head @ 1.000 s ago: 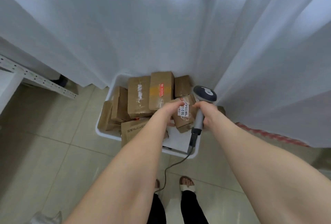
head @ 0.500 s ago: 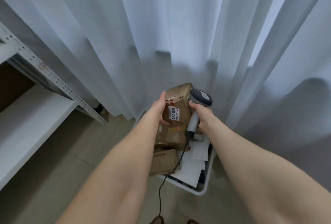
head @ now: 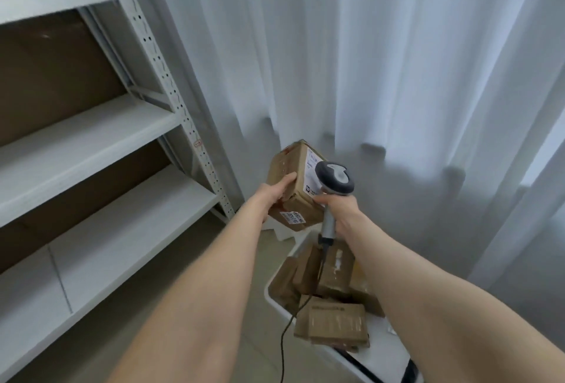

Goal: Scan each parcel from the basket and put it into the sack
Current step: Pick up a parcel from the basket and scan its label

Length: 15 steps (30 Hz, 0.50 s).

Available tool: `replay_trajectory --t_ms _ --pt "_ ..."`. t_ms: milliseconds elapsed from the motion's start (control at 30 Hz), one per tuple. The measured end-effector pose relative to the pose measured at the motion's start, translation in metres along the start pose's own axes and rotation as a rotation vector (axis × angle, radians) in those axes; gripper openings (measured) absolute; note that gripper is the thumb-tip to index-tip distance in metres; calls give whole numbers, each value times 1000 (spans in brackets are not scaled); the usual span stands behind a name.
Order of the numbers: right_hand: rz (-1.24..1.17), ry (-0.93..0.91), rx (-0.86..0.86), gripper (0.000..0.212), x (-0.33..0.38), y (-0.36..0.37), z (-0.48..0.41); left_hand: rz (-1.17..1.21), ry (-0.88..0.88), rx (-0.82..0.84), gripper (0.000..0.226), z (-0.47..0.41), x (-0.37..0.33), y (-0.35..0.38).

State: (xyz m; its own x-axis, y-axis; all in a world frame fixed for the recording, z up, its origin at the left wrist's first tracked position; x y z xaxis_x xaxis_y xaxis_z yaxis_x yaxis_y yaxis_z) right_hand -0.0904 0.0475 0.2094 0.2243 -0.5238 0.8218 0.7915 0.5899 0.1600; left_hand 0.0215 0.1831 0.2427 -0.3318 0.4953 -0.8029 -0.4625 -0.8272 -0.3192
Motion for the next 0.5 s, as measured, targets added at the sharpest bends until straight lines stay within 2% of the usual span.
replay_trajectory --t_ms 33,100,233,367,500 --pt "10 -15 7 36 1 15 5 -11 1 16 85 2 0 -14" --pt "53 -52 18 39 1 44 13 -35 1 32 88 4 2 -43" --pt "137 -89 46 30 -2 98 28 1 5 53 61 7 15 -100" --pt "34 -47 39 22 -9 134 45 152 -26 73 80 -5 45 -154" --pt "54 -49 89 17 -16 175 65 253 -31 90 50 8 59 -190"
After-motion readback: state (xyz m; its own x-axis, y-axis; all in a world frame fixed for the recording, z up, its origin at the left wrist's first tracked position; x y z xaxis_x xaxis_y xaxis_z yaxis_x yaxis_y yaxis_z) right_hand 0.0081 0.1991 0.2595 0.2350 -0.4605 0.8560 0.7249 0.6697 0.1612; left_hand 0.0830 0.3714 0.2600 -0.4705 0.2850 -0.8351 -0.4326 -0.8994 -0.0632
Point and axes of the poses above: each hand's wrist, its own z-axis away from the middle knuckle, its own y-axis out of the palm, x = y × z, the point moved 10 cm from there along -z, towards the middle knuckle, and after that the axes turned 5 degrees about -x, right-handed, at the moved point
